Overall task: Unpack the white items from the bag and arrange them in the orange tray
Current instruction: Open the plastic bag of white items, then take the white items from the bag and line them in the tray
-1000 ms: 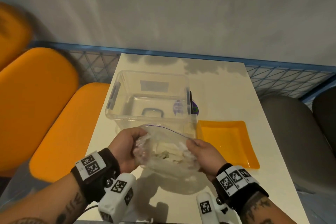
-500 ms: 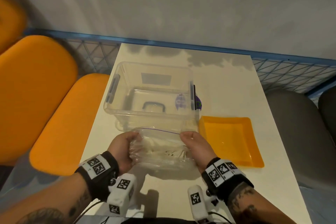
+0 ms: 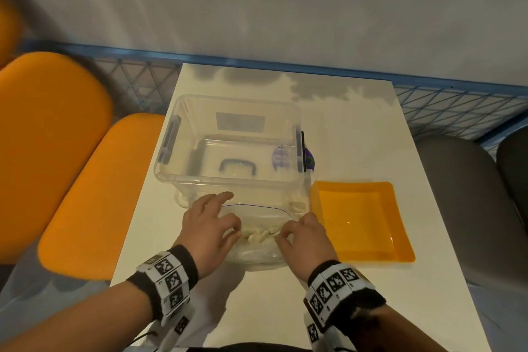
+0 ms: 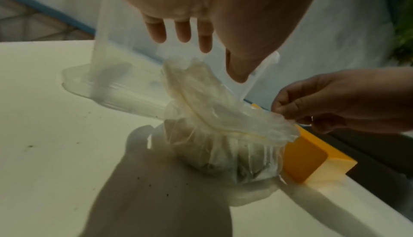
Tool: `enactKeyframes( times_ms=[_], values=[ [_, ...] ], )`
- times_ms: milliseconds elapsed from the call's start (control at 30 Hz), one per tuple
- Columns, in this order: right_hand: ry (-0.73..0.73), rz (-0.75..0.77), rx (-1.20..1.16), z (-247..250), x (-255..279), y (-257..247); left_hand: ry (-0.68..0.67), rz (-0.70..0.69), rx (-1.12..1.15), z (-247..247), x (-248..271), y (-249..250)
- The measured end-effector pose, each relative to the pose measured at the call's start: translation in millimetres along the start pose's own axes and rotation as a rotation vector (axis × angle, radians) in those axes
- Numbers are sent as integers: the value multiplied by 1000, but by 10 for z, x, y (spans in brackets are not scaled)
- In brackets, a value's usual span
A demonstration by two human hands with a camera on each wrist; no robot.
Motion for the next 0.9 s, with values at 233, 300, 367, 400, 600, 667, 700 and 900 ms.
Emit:
enactKeyframes(
  times_ms=[233,300,367,400,600,667,700,900],
  values=[
    [-80,-86,92,-213,22,108,-338,141,-296,-304,-28,-75],
    [-82,-52,147,-273,55,97,-362,164,-301,-353,24,-83],
    [-102,-22,164,-327,78,78,-378,187,-292,-370,60,-58],
    [-113,-9,140,-342,85,76,-376,191,-285,-370,71,-38],
    [-108,46,-103,-228,145,183,-144,34,-183,-170,67,245],
    [-115,91,-151,-210,168,202,-126,-57,-95,-167,-3,385],
    [-110,111,-173,-193,179,215,-150,-55,-22,-201,-57,450],
    [-21,177,-234,18,283,471,-287,212,141,-534,-300,459]
  ],
)
Point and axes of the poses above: each hand's wrist, its own x-axis away from the middle knuckle, its own z-axis out of the back of the hand, y = z × x, the point moved 8 cm from there along -x, towards the middle knuckle, and after that the axes turned 7 degrees about x, right-handed, at the moved point
